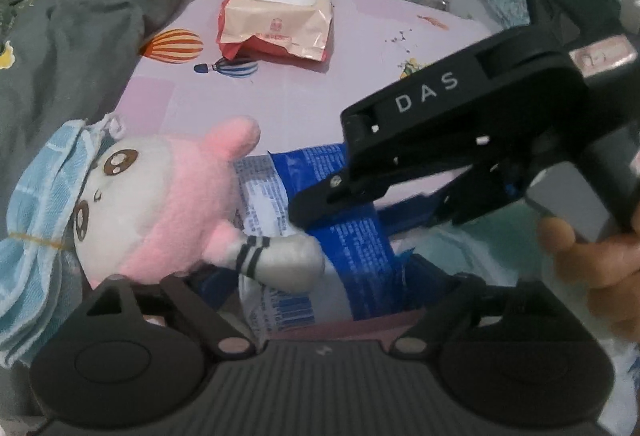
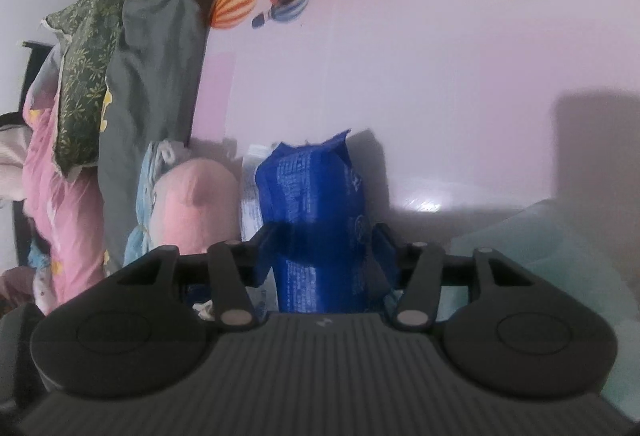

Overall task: Organize soft objects
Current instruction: 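Grasp the blue plastic packet with the right gripper, then carry the blue packet with the right gripper toward the cardboard box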

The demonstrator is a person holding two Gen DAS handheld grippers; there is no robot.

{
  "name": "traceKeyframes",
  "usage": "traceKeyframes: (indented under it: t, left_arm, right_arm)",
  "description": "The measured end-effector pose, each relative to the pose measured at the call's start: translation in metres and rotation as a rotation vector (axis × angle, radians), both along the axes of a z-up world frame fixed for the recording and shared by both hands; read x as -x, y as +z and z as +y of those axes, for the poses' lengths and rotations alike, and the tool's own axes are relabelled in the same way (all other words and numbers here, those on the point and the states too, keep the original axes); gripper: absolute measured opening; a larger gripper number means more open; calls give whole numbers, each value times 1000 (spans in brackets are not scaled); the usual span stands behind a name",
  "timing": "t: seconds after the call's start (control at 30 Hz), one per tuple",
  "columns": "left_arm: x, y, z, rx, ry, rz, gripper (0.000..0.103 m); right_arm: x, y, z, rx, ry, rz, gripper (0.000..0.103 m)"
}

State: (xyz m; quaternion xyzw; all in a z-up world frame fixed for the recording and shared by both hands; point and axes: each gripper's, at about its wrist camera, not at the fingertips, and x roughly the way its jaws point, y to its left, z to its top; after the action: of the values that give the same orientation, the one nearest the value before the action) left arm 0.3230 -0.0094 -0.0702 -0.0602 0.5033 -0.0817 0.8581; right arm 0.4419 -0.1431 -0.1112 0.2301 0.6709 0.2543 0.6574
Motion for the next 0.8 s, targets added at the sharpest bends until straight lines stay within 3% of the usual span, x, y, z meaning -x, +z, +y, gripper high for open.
traceKeyframes:
  t: [0.07, 0.27, 0.63, 0.8]
  left_arm:
    - [-2, 2, 3, 28, 19, -1, 89]
    - [0, 19, 9, 67, 44, -43, 85]
    - [30, 97, -7, 60, 49, -264, 85]
    - [49, 138, -38, 71, 6, -338, 85]
  right_arm:
    - [1, -2, -2, -21, -13, 8, 51]
    - [11, 20, -5, -48, -33, -109, 41]
    - [42, 103, -27, -122, -100, -366, 39]
    - [66, 148, -62, -156, -129, -457, 38]
